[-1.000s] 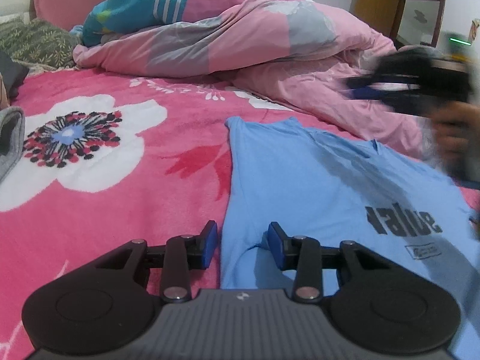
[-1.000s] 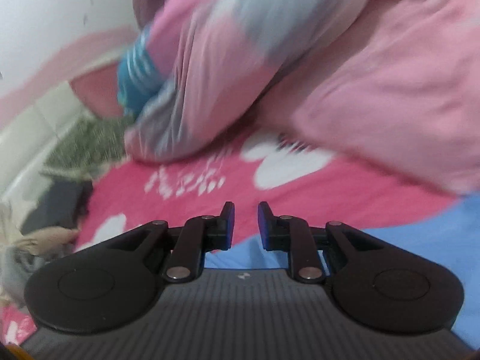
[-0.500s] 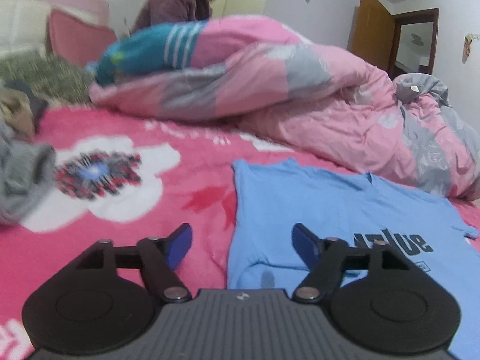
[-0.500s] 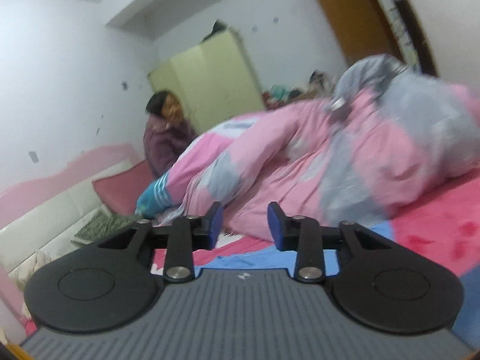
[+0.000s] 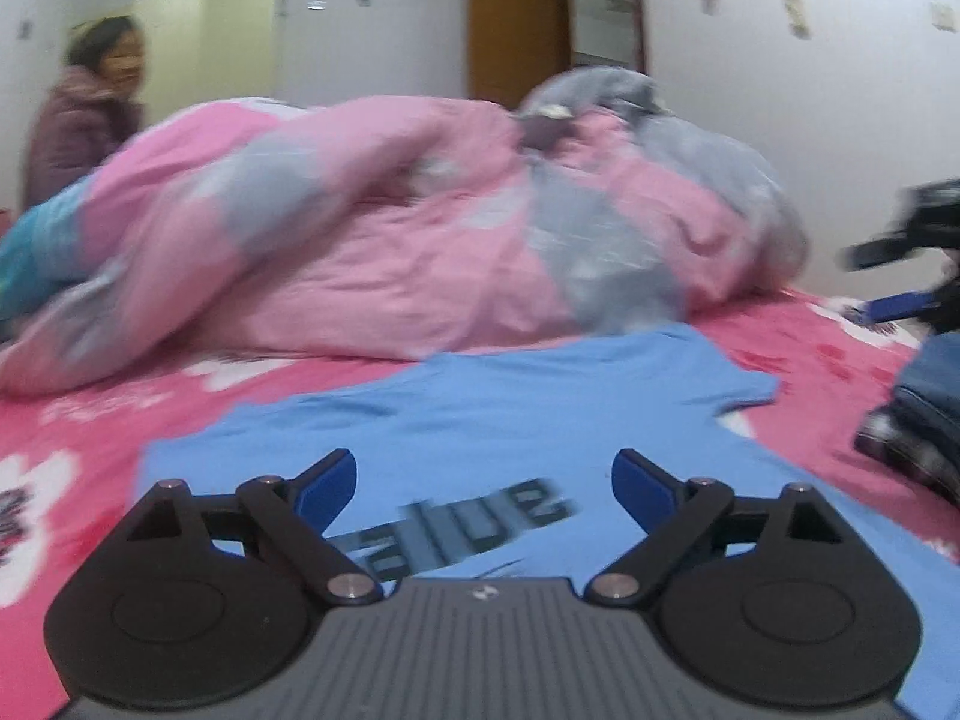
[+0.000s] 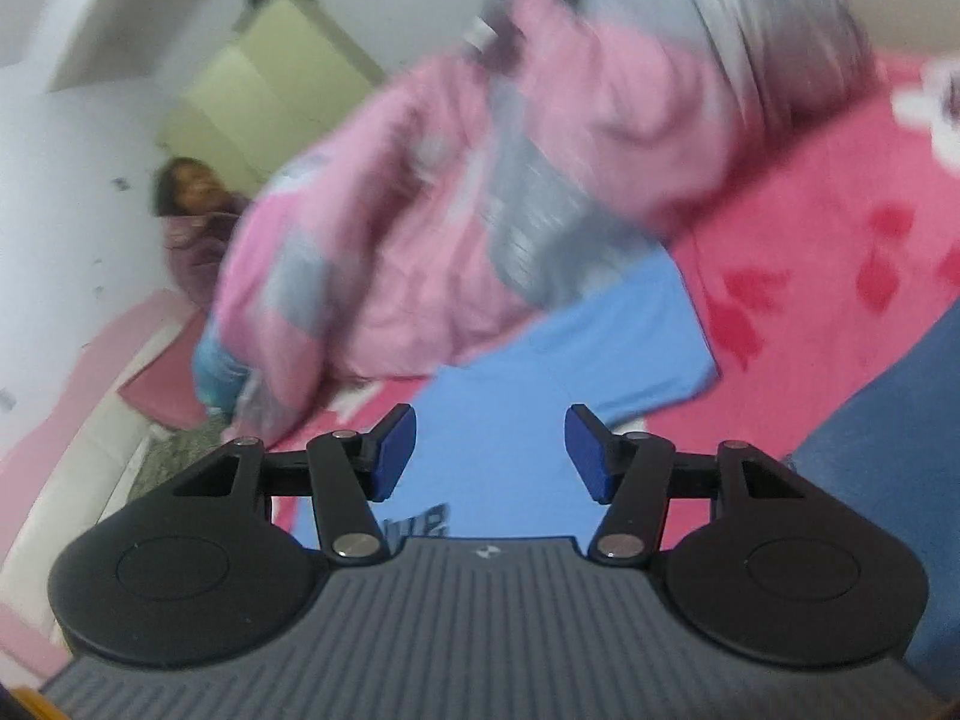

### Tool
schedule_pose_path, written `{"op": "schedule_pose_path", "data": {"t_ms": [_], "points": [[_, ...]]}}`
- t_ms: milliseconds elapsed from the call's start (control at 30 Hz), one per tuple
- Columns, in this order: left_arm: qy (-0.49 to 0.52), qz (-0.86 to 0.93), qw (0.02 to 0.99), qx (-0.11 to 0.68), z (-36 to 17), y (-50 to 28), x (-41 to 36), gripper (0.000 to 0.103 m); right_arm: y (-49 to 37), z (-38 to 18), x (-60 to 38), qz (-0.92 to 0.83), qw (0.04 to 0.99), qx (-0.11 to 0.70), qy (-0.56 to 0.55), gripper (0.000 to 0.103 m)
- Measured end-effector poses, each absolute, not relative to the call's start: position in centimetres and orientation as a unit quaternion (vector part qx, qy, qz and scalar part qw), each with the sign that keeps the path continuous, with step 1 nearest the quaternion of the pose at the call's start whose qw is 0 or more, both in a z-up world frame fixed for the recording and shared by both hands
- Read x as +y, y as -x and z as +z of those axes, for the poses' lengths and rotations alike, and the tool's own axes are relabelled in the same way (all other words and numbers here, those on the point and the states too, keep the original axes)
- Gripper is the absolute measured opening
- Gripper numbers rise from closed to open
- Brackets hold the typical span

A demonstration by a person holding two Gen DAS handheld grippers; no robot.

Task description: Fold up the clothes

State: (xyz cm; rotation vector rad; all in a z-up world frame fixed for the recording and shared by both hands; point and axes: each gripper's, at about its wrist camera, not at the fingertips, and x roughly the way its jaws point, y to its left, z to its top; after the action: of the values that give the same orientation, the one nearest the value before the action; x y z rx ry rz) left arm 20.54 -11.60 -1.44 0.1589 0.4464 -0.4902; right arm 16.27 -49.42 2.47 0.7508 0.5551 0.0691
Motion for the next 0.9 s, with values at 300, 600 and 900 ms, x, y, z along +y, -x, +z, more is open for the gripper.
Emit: {"op": "schedule_pose_path", "data": {"t_ms": [300,600,900], "points": [[-0.069,-0.256,0.913,0.310,-6.7,-24.0,-17.1,0.051,-28.4,-6.9,-50.1,-0.128,0.849,0.361,-0.363,0.059],[-0.030,-0.268,0.904,0.332,-6.3,-27.7,-16.8,0.041,-28.6,-8.7,-50.5,-0.135,0.866,0.318,-0.361,0.018],[-0.009,-0.343,0.878,0.334,-2.2,-34.8,-25.3,0.052,-27.9,-7.6,-47.7,-0.059,0.928,0.254,-0.267,0.008]]}}
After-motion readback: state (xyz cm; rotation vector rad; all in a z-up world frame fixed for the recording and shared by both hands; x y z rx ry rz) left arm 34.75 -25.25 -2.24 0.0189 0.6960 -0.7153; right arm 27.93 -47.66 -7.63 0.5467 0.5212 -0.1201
